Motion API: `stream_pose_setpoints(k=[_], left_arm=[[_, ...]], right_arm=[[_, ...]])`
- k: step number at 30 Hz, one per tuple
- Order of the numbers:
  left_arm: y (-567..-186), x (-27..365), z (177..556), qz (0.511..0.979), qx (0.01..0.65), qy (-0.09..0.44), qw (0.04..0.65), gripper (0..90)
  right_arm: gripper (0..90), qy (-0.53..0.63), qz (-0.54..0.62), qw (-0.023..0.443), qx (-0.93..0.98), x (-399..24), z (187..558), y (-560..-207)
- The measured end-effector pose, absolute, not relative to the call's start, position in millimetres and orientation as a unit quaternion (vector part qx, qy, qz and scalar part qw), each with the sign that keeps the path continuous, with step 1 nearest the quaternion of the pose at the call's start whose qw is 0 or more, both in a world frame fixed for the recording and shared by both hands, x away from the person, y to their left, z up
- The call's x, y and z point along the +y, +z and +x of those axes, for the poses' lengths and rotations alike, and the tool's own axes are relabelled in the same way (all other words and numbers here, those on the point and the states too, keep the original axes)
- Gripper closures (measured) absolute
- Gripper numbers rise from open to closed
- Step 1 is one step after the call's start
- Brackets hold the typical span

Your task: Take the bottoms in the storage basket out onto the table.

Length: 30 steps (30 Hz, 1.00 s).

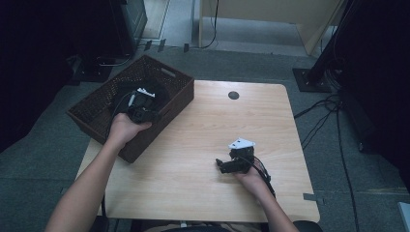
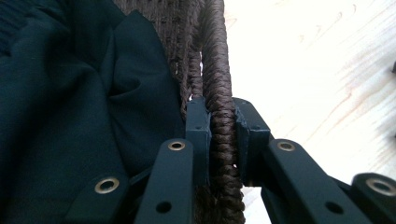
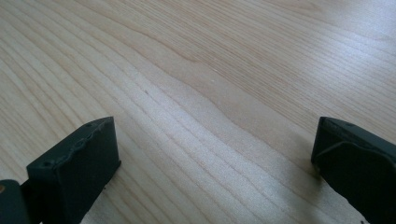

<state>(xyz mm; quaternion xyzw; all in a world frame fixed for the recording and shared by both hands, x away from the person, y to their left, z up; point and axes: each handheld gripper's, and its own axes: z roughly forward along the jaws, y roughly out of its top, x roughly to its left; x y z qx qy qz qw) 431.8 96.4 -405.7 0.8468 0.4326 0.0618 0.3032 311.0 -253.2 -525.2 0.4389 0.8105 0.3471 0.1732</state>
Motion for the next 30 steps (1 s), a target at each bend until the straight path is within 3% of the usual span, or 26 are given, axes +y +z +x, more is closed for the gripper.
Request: stream_pose_setpoints(k=[5, 6, 7, 11, 16, 22, 30], left_arm=[[-404.9, 98.0, 427.1, 0.845, 0.433, 0.046, 0.31, 76.7], [-403.1, 100.8, 427.3, 0.842, 0.43, 0.037, 0.323, 60.8], [-399.0, 103.7, 426.9, 0.838, 0.429, 0.047, 0.333, 60.8], [-373.4, 136.6, 434.7, 0.8, 0.445, 0.127, 0.381, 38.3], [-376.2, 157.4, 450.4, 0.791, 0.472, 0.162, 0.354, 33.5], [-409.2, 159.8, 468.5, 0.804, 0.501, 0.138, 0.288, 25.1], [-439.1, 159.5, 486.7, 0.787, 0.543, 0.117, 0.269, 18.8]], right_arm=[[0.4, 0.347, 0.439, 0.173, 0.81, -253.2, 311.0, -525.1], [0.4, 0.347, 0.439, 0.173, 0.811, -253.2, 311.0, -525.1], [0.4, 0.347, 0.439, 0.173, 0.811, -253.2, 311.0, -525.1], [0.4, 0.347, 0.439, 0.173, 0.811, -253.2, 311.0, -525.2], [0.4, 0.346, 0.439, 0.173, 0.811, -253.3, 311.0, -525.0], [0.4, 0.346, 0.439, 0.173, 0.811, -253.3, 311.0, -525.1], [0.4, 0.347, 0.438, 0.173, 0.811, -253.3, 311.0, -525.0]])
